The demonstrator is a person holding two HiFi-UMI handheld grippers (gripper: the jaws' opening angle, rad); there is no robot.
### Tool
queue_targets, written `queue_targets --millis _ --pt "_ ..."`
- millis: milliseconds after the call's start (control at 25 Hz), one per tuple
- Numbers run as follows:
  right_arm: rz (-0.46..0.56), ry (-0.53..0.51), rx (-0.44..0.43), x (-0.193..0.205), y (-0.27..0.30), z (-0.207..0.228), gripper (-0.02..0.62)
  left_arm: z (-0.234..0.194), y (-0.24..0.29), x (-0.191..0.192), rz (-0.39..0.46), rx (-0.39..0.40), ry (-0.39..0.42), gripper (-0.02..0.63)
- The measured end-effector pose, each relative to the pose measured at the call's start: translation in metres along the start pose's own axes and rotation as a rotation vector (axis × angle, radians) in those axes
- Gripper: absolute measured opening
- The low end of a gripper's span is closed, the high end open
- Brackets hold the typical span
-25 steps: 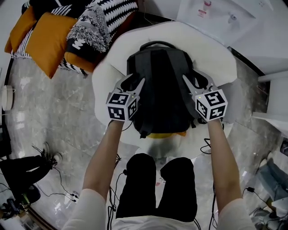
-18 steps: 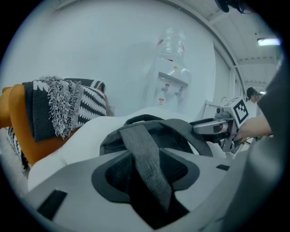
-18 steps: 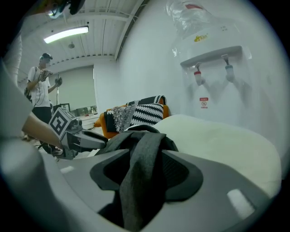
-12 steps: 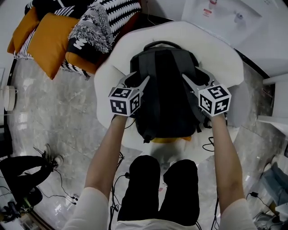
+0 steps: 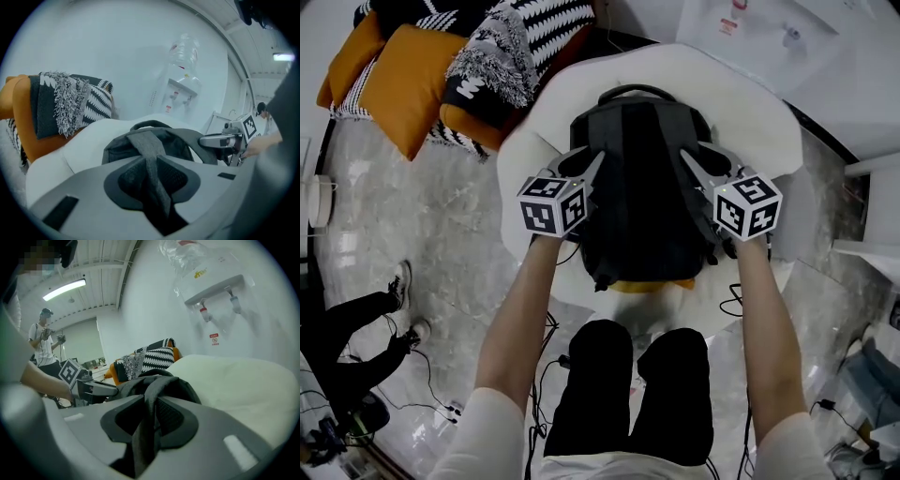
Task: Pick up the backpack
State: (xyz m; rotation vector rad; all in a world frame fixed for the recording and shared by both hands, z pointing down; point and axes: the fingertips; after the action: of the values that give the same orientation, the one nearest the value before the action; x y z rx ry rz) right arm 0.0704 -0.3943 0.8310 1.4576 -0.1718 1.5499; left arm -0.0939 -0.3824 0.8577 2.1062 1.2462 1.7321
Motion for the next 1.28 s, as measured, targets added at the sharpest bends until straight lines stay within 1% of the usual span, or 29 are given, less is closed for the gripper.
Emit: queue_targets --millis 80,280,480,640,840,1040,1280 --pt "0.004 0.008 0.0 -0.004 -0.004 -0.004 0.067 0.002 -0.008 -0.007 0.01 -0.007 -0.002 0.063" --pt "0.02 0.024 -0.011 -0.022 -0.026 -0.017 0.04 0.016 -0.032 -0.02 0.01 -0.004 0.002 0.043" --pt "0.032 0.045 -0.025 -0.042 -0.049 -0.038 0.037 0.029 -0.06 -0.029 -0.003 -0.011 -0.005 0.038" --pt "0.037 0.066 -0.038 -0.055 -0.069 -0.053 0.034 0.043 -0.084 -0.039 -0.001 0.003 -0.024 0.034" --pt "0.028 0.077 -0.041 -0.064 -0.096 -0.069 0.035 0.061 -0.113 -0.048 -0.006 0.023 -0.048 0.029" --pt "0.023 0.114 -0.059 -0.078 -0.121 -0.089 0.035 0.077 -0.144 -0.054 -0.004 0.016 -0.085 0.026" --pt "0.009 0.141 -0.062 -0.083 -0.154 -0.11 0.034 0.099 -0.177 -0.056 -0.029 0.02 -0.095 0.023"
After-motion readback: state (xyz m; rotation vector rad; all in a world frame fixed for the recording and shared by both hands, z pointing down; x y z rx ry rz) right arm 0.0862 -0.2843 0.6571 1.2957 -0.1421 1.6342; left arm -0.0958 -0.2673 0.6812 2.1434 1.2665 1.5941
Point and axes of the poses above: the fingertips, and each gripper's own axes: y forward along the fingers, z to its right, x out of its underside, and after that the axes turned 7 degrees about -z, right-handed
